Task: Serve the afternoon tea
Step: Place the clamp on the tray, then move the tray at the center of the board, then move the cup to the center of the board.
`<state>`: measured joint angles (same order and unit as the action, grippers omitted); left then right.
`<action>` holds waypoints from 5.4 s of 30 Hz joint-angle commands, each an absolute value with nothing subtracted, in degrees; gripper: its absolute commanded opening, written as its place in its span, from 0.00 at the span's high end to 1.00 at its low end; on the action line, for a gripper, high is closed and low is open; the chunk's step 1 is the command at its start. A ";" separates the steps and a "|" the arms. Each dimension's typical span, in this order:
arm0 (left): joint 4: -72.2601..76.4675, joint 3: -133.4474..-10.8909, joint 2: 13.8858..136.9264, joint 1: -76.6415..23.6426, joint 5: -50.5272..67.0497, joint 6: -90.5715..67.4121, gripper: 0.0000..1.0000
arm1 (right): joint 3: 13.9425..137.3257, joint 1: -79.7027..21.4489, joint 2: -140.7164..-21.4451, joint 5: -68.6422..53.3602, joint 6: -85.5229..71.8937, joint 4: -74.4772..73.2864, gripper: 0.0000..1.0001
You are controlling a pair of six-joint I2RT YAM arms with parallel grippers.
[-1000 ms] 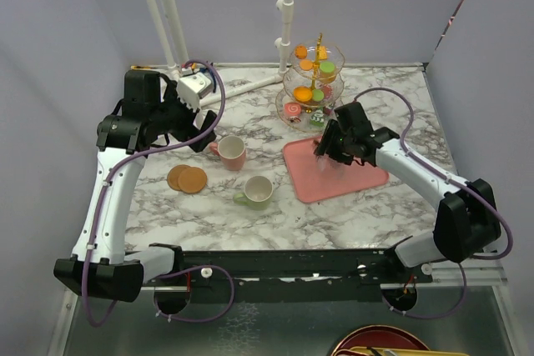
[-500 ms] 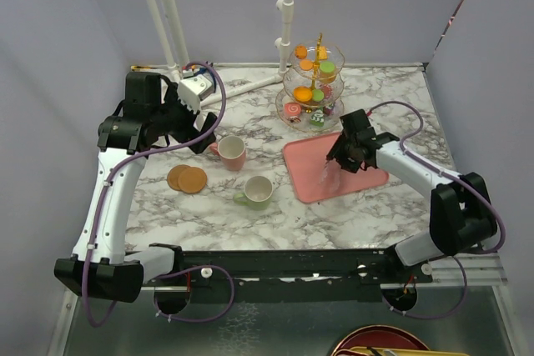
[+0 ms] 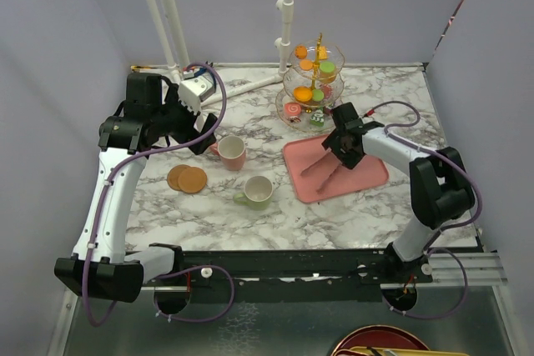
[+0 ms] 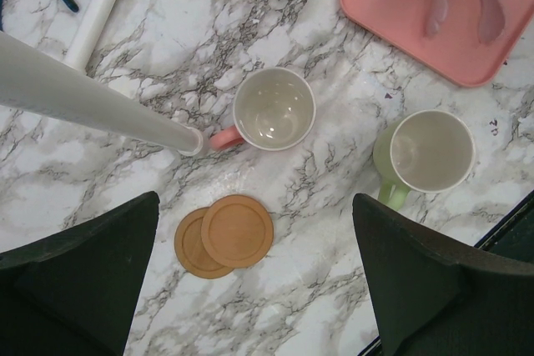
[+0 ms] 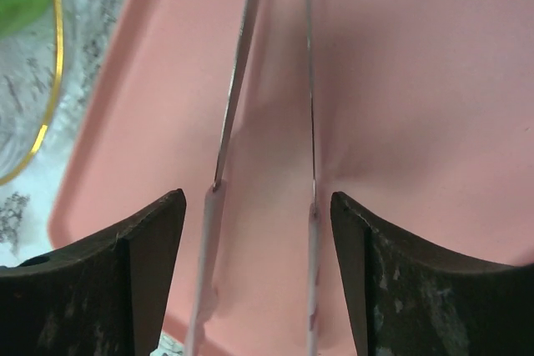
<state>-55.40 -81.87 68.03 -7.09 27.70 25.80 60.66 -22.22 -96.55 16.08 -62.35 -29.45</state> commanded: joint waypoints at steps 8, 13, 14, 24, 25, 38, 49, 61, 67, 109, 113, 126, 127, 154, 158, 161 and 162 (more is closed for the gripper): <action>-55.64 -81.57 67.04 -6.83 28.45 26.63 0.01 | 56.87 -27.20 -87.11 28.07 -64.85 -21.45 0.20; -55.70 -81.65 67.17 -6.81 28.11 26.46 0.01 | 52.66 -35.05 -85.95 27.67 -51.20 -10.99 0.26; -55.79 -81.57 67.23 -6.82 27.94 26.46 0.01 | 51.55 -36.65 -86.45 26.51 -48.20 -8.43 0.27; -56.89 -82.10 66.89 -6.85 27.91 25.06 0.01 | 55.67 -44.49 -96.33 17.29 -28.36 -0.83 0.42; -57.00 -82.23 66.88 -6.86 27.79 24.98 0.01 | 56.54 -44.60 -97.46 16.05 -27.39 -0.93 0.43; -57.75 -83.05 65.93 -6.83 26.78 24.52 0.01 | 63.79 -45.05 -108.63 22.12 -27.09 -12.05 0.58; -57.46 -82.72 64.37 -6.83 27.00 23.17 0.01 | 62.80 -45.90 -106.62 31.47 -30.07 -16.99 0.76; -58.69 -81.41 63.42 -6.85 26.72 23.68 0.01 | 53.11 -32.15 -97.96 29.08 -32.18 -16.02 0.86; -58.81 -79.58 62.69 -6.84 26.89 24.54 0.01 | 53.19 -30.29 -94.25 29.88 -28.38 -16.15 0.83; -59.29 -69.95 67.49 -6.83 21.20 35.54 0.01 | 47.25 -78.40 -82.37 19.78 -16.84 -0.59 0.88; -59.16 -69.88 67.83 -6.86 20.22 35.57 0.01 | 46.45 -78.40 -89.18 23.07 -16.42 6.55 0.91; -61.62 -67.77 66.75 -6.78 15.03 41.61 0.01 | 47.58 -73.47 -105.38 29.89 -9.32 26.51 0.93; -61.34 -66.75 66.36 -6.85 13.81 42.47 0.01 | 47.49 -72.53 -105.57 29.59 -8.91 27.21 0.93; -43.78 -50.21 69.37 -2.58 -10.23 70.08 0.01 | 57.04 -52.20 -111.26 20.00 -3.84 22.57 0.88; -38.31 -48.05 71.04 -1.43 -12.08 74.10 0.01 | 55.49 -52.09 -107.40 18.93 -4.56 21.81 0.77; -36.04 -47.88 73.04 -1.32 -11.31 74.81 0.01 | 52.15 -52.65 -102.10 16.82 -6.27 22.59 0.69; -36.03 -48.35 74.00 -1.36 -10.53 74.57 0.01 | 50.98 -53.29 -100.48 16.90 -6.82 22.94 0.68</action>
<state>-40.99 -48.27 71.57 -1.72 -9.98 71.16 54.30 -52.05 -107.92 19.42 -5.06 22.70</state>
